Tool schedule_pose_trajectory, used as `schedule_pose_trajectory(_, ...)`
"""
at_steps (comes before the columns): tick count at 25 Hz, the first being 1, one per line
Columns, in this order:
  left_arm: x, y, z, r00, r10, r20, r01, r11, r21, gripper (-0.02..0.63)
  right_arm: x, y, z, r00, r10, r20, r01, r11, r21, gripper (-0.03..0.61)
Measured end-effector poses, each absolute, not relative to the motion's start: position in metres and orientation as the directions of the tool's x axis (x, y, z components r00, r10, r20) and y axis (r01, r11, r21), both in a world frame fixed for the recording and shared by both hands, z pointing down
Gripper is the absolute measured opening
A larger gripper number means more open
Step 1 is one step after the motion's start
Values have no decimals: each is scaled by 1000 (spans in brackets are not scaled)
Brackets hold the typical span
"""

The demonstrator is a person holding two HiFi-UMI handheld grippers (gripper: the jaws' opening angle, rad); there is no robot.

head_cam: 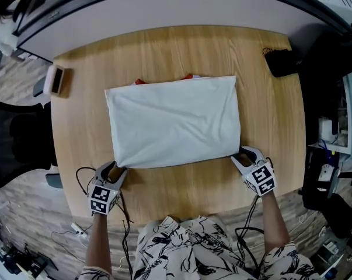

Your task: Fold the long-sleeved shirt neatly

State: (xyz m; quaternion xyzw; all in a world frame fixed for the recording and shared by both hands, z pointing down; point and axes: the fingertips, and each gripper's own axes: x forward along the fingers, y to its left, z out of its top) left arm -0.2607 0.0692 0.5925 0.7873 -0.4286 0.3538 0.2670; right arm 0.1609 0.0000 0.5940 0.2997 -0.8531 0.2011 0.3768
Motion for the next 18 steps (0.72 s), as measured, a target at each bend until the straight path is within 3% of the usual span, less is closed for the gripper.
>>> schedule_pose_trajectory(1,-260,71,585,401,-496,770,-860,-493,130,279,160,1,587,-551,-359,753,-657,744,-126,208)
schedule_pose_trajectory(3,-254,71,557,421,-553,719,-853,-510,108,301,157,-3,559,-582,-419,697,-662,741,-108,258)
schedule_pose_trajectory(4,-247,66,541,426,-588,687,-848,-524,78,278,153,-8,542,-597,-464,655,-672,735,-90,256)
schedule_pose_trajectory(5,-238,61,530,427,-616,662,-844,-534,47,215,147,-14,529,-608,-501,616,-680,729,-79,210)
schedule_pose_trajectory(6,-230,54,526,421,-634,649,-844,-536,24,143,139,-18,523,-615,-521,592,-687,723,-77,123)
schedule_pose_trajectory(7,-224,48,529,412,-643,646,-848,-529,14,117,133,-22,526,-614,-525,589,-693,716,-84,69)
schedule_pose_trajectory(13,-235,41,589,353,-594,723,-909,-400,116,120,139,-19,590,-544,-485,685,-754,641,-146,74)
schedule_pose_trajectory(18,-236,39,585,364,-612,702,-907,-405,117,106,141,-20,585,-555,-503,663,-768,615,-177,74)
